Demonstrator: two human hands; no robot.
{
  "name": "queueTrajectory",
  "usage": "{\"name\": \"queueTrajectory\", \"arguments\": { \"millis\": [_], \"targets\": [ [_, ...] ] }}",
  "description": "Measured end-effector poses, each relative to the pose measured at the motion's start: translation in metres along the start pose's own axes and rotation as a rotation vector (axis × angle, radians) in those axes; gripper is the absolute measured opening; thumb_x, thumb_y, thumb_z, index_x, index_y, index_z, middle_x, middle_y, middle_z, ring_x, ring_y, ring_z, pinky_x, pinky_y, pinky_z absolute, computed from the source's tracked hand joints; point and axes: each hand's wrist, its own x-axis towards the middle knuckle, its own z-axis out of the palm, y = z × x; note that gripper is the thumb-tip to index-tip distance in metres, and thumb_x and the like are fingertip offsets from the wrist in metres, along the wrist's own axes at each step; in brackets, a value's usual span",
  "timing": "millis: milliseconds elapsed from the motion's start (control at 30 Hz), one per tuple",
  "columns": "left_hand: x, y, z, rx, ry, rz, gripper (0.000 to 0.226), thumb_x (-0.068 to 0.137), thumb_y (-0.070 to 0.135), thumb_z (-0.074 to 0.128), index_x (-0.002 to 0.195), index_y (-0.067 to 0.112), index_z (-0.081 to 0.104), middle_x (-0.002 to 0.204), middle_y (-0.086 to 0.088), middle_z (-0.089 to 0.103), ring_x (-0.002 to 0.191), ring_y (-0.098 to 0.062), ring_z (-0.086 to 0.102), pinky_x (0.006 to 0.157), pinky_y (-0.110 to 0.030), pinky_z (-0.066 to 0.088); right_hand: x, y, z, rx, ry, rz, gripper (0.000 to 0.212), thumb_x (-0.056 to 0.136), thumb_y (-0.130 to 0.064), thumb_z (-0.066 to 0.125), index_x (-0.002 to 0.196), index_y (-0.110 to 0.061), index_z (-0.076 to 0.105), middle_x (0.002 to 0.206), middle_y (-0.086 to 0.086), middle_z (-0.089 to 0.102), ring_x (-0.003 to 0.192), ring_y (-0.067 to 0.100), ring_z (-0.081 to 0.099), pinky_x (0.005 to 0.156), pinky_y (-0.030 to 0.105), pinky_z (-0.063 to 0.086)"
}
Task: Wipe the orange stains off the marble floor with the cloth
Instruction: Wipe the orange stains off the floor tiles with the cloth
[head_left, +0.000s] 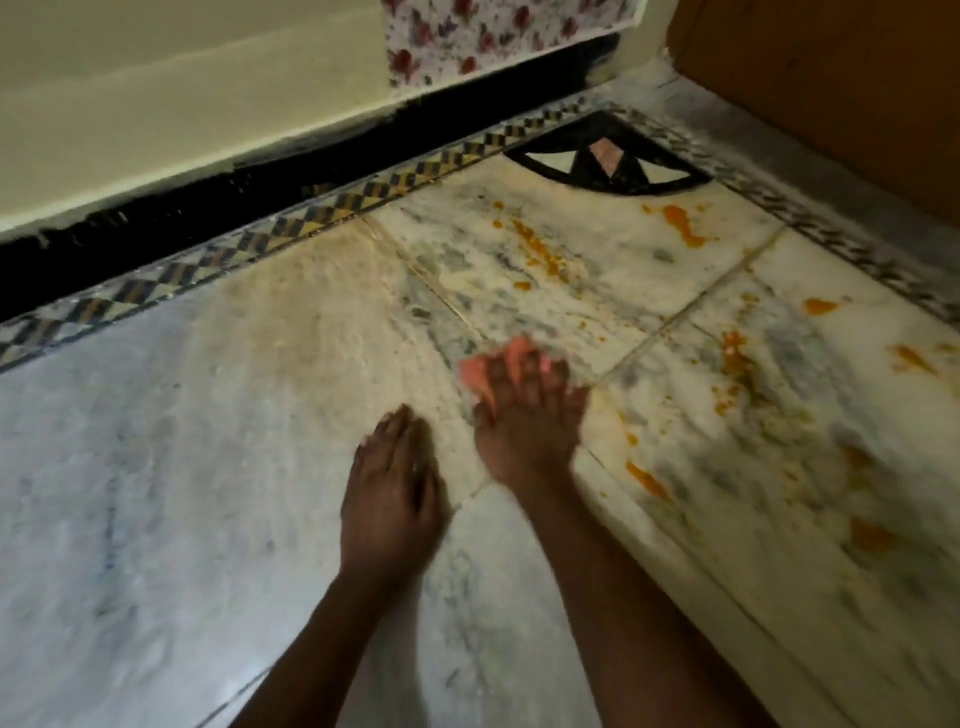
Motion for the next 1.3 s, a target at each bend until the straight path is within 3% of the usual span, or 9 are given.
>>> {"name": "queueTrajectory", "arguments": {
  "millis": [100, 233, 333, 633, 700, 833, 933, 1100, 1300],
  "targets": [
    [0.000, 0.001, 0.000, 0.012, -0.021, -0.044, 0.066, 0.093, 0.037, 0.042, 0.152, 0.008, 0.051, 0.163, -0.014, 0.045, 0.151, -0.032, 0.042, 0.123, -0.052, 0.036, -0.078, 0.034, 0.000, -0.055, 0.033, -0.192, 0.066, 0.099, -0.062, 0.030, 0.163, -0.048, 0.021, 0.178, -0.005, 0.007, 0.164, 0.032, 0.004, 0.125, 0.060, -0.008],
    [0.009, 0.018, 0.007, -0.020, -0.012, -0.008, 0.069, 0.090, 0.032, 0.043, 0.152, 0.001, 0.049, 0.161, -0.019, 0.046, 0.149, -0.036, 0.044, 0.122, -0.047, 0.038, -0.077, 0.101, -0.010, -0.031, 0.064, 0.170, 0.070, 0.097, -0.064, 0.024, 0.164, -0.045, 0.019, 0.177, 0.002, 0.014, 0.162, 0.037, 0.013, 0.126, 0.067, 0.009],
    [0.011, 0.046, 0.025, -0.066, -0.009, -0.037, 0.066, 0.091, 0.025, 0.048, 0.153, 0.003, 0.049, 0.162, -0.016, 0.045, 0.151, -0.032, 0.041, 0.126, -0.043, 0.033, -0.024, 0.108, -0.019, 0.071, -0.034, 0.302, 0.072, 0.098, -0.067, 0.012, 0.166, -0.044, 0.006, 0.178, 0.004, -0.005, 0.163, 0.036, -0.009, 0.127, 0.063, -0.005],
    [0.006, 0.068, 0.044, 0.094, 0.069, -0.117, 0.062, 0.092, 0.023, 0.052, 0.152, 0.005, 0.051, 0.163, -0.013, 0.046, 0.151, -0.031, 0.043, 0.126, -0.049, 0.032, -0.079, 0.142, -0.025, -0.093, -0.068, -0.415, 0.064, 0.102, -0.064, 0.029, 0.162, -0.055, 0.010, 0.177, -0.006, 0.008, 0.163, 0.033, 0.012, 0.125, 0.063, 0.020],
    [0.006, 0.069, 0.044, 0.090, 0.061, -0.121, 0.064, 0.094, 0.026, 0.051, 0.155, 0.007, 0.046, 0.166, -0.011, 0.041, 0.154, -0.029, 0.038, 0.128, -0.046, 0.027, -0.051, 0.163, -0.032, -0.088, -0.057, -0.216, 0.067, 0.099, -0.063, 0.027, 0.162, -0.053, 0.006, 0.177, -0.003, 0.011, 0.161, 0.037, 0.020, 0.122, 0.067, 0.025],
    [0.007, 0.066, 0.048, 0.068, 0.080, -0.133, 0.066, 0.095, 0.029, 0.048, 0.156, 0.006, 0.043, 0.166, -0.013, 0.040, 0.155, -0.030, 0.036, 0.128, -0.047, 0.028, 0.028, 0.104, -0.026, 0.084, -0.033, 0.298, 0.068, 0.101, -0.068, 0.016, 0.164, -0.048, -0.001, 0.177, -0.001, -0.008, 0.161, 0.042, -0.013, 0.127, 0.066, -0.002],
    [0.000, 0.064, 0.044, -0.015, 0.136, -0.195, 0.067, 0.096, 0.029, 0.048, 0.158, 0.004, 0.041, 0.166, -0.016, 0.038, 0.155, -0.031, 0.034, 0.127, -0.046, 0.032, 0.019, 0.047, -0.016, 0.064, -0.098, -0.047, 0.061, 0.105, -0.063, 0.023, 0.163, -0.052, 0.006, 0.177, -0.006, -0.012, 0.160, 0.038, -0.020, 0.125, 0.067, -0.012],
    [-0.020, 0.061, 0.036, -0.041, 0.173, -0.274, 0.067, 0.094, 0.025, 0.048, 0.156, 0.002, 0.042, 0.166, -0.017, 0.039, 0.155, -0.033, 0.035, 0.126, -0.049, 0.032, -0.093, 0.087, -0.012, -0.017, -0.094, -0.421, 0.054, 0.106, -0.064, 0.017, 0.159, -0.061, 0.012, 0.177, -0.014, -0.001, 0.164, 0.029, -0.005, 0.126, 0.066, 0.002],
    [-0.039, 0.067, 0.038, 0.118, 0.128, -0.257, 0.063, 0.098, 0.029, 0.045, 0.156, 0.005, 0.044, 0.167, -0.014, 0.038, 0.155, -0.031, 0.034, 0.127, -0.050, 0.030, -0.059, 0.139, -0.021, 0.032, -0.039, 0.105, 0.064, 0.099, -0.067, 0.007, 0.162, -0.055, 0.009, 0.178, -0.005, 0.000, 0.163, 0.037, -0.003, 0.126, 0.068, 0.002]
  ]
}}
